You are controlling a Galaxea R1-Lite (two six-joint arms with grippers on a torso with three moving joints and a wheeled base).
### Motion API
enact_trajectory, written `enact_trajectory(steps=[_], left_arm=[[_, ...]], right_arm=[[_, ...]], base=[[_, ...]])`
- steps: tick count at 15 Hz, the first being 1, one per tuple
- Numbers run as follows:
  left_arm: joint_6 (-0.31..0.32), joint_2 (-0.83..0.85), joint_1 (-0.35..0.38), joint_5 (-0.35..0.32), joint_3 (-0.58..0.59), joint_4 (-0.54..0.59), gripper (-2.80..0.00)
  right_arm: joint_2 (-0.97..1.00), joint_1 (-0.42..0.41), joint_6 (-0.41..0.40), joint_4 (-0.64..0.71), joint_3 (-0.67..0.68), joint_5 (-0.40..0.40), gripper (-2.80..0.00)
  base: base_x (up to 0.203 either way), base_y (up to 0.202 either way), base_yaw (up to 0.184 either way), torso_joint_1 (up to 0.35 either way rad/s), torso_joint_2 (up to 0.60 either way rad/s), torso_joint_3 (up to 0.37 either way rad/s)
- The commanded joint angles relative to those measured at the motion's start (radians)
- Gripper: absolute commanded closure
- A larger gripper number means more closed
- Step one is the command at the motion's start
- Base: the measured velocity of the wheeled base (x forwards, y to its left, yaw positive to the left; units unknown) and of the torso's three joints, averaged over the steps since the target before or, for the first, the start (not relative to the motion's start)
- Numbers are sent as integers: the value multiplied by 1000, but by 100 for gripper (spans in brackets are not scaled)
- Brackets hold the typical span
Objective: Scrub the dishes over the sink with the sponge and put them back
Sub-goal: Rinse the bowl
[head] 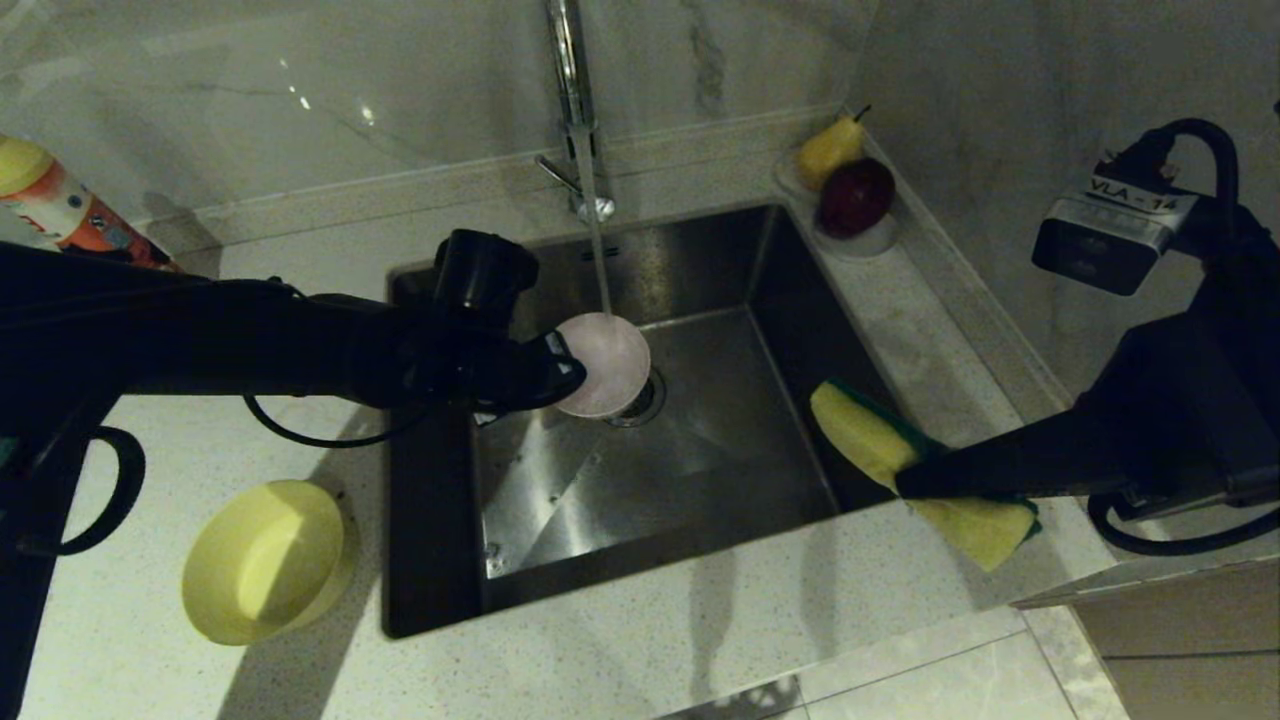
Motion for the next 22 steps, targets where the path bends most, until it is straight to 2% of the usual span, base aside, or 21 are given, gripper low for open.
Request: enact_trajectory(steps=[1, 2, 3, 5, 7, 9, 11, 13, 17, 20, 22], left_arm=[[-2, -66, 0, 17, 39, -10, 0], [2, -101, 0, 55, 63, -26, 0], [19, -134, 0, 126, 96, -70, 0], [114, -179, 0, 233, 179, -215, 0], [222, -225, 1, 280, 297, -406, 0], [342, -271, 4, 291, 430, -603, 0], [443, -314, 8, 295, 513, -811, 0], [513, -383, 10, 296, 552, -918, 0], [610, -441, 11, 294, 562, -994, 0], [617, -420, 11, 282, 584, -1106, 0], [638, -406, 11, 244, 604, -1194, 0]], right_arm=[[-10, 0, 5, 4, 1, 4, 0], [-15, 0, 5, 4, 3, 4, 0], [-16, 0, 5, 4, 2, 4, 0], [-18, 2, 8, 4, 2, 6, 0], [-25, 10, 12, 7, 3, 4, 0], [-25, 10, 14, 6, 11, 4, 0], [-30, 10, 18, 11, 19, 4, 0], [-30, 5, 18, 8, 37, 6, 0], [-33, 4, 19, 10, 27, 6, 0], [-36, 4, 24, 9, 30, 6, 0], [-35, 4, 24, 7, 30, 8, 0]], base=[[0, 0, 0, 0, 0, 0], [0, 0, 0, 0, 0, 0], [0, 0, 0, 0, 0, 0], [0, 0, 0, 0, 0, 0], [0, 0, 0, 0, 0, 0], [0, 0, 0, 0, 0, 0], [0, 0, 0, 0, 0, 0], [0, 0, 0, 0, 0, 0], [0, 0, 0, 0, 0, 0], [0, 0, 0, 0, 0, 0], [0, 0, 0, 0, 0, 0]])
